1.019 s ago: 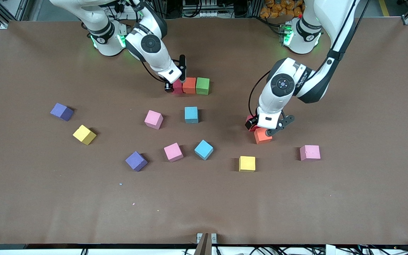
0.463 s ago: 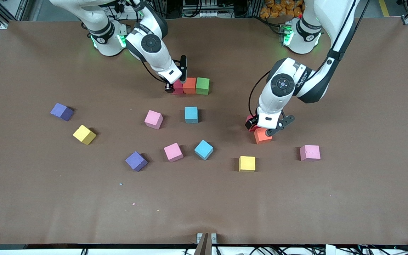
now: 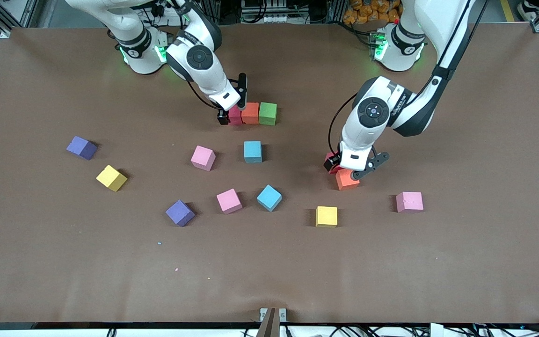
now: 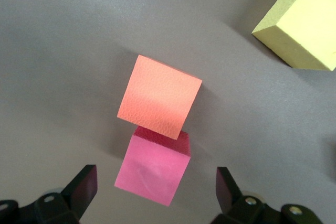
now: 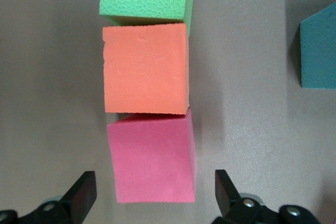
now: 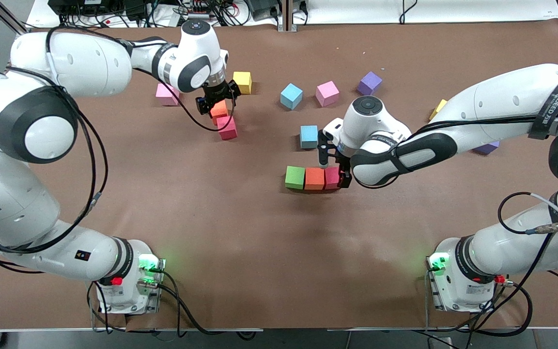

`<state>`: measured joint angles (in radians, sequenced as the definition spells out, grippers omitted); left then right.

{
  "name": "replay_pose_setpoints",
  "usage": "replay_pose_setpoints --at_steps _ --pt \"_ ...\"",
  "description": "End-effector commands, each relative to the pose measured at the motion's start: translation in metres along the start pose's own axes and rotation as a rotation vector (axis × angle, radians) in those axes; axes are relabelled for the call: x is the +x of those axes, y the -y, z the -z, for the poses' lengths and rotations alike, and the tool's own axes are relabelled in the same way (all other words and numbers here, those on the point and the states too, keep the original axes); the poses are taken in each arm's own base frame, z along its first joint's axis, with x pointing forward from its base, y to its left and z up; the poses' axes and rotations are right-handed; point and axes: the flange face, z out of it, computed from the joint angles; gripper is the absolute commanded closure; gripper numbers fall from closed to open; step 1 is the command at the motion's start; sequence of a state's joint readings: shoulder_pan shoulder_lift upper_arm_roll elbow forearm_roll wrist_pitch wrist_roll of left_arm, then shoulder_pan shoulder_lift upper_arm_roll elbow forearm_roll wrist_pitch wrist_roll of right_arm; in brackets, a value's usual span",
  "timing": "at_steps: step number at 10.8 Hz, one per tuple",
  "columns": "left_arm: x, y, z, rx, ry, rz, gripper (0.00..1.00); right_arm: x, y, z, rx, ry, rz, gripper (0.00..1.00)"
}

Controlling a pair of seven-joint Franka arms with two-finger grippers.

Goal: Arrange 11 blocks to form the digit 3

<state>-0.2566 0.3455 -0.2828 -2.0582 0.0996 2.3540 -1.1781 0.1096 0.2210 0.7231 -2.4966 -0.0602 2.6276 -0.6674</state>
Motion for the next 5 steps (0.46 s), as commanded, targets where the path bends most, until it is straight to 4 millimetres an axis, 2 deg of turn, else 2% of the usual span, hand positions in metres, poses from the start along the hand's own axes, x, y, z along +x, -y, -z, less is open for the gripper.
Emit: replay_pose_setpoints --at_steps 1,5 --pt "0.0 -0.001 0.002 0.01 -0.02 -0.016 0.0 0.007 -0.001 0.004 -0.005 -0.002 -0.001 0.0" --pt "0.0 -0.001 0.002 0.01 -0.019 -0.015 0.0 0.006 -0.011 0.032 -0.042 0.028 0.001 0.0"
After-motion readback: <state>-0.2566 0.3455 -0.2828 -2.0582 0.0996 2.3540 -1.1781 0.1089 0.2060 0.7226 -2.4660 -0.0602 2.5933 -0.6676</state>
